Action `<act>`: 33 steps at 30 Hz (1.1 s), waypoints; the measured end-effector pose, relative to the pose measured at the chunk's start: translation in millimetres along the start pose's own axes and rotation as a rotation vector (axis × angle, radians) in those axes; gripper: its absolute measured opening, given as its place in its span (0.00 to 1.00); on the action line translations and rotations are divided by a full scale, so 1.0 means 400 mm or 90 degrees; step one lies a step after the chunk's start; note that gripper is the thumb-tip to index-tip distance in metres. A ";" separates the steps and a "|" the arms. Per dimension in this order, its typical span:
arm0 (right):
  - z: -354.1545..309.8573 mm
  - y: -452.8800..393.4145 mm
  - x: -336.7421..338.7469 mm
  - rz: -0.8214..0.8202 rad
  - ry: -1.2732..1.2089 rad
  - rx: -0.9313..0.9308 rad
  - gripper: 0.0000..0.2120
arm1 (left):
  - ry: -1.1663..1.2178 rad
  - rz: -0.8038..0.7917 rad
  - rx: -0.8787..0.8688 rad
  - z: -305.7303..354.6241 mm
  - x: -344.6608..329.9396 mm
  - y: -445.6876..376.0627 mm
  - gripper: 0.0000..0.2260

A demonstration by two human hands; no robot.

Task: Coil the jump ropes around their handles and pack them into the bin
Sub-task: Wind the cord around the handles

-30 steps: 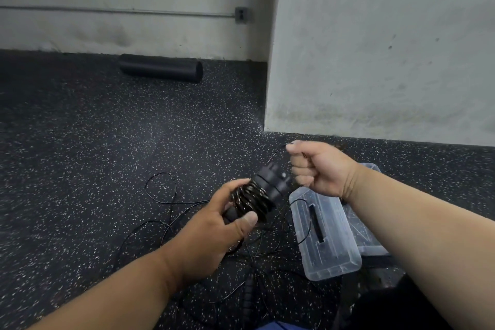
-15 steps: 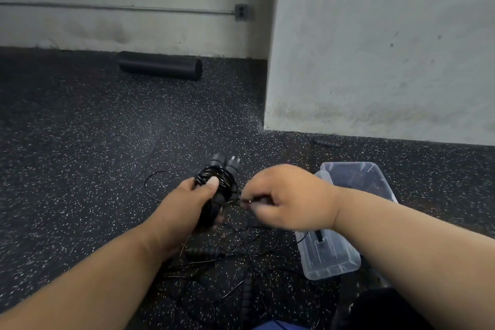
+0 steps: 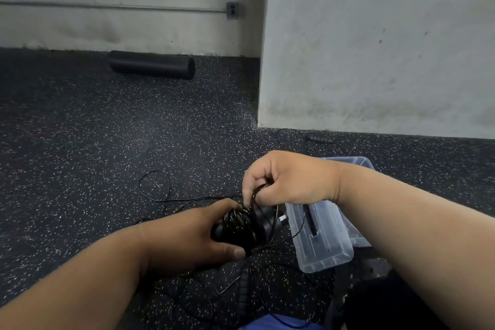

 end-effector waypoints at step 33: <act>0.079 -0.034 0.018 -0.045 -0.150 -0.141 0.12 | -0.111 -0.006 -0.006 -0.004 0.053 0.034 0.23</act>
Point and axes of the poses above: each hand's wrist, its own y-axis away from the middle knuckle, its own x-axis out of the back of the hand, z = x × y, the point moved 5 cm from there along -y, towards the middle knuckle, and after that the axes turned 12 degrees about -x, right-handed, at the moved point
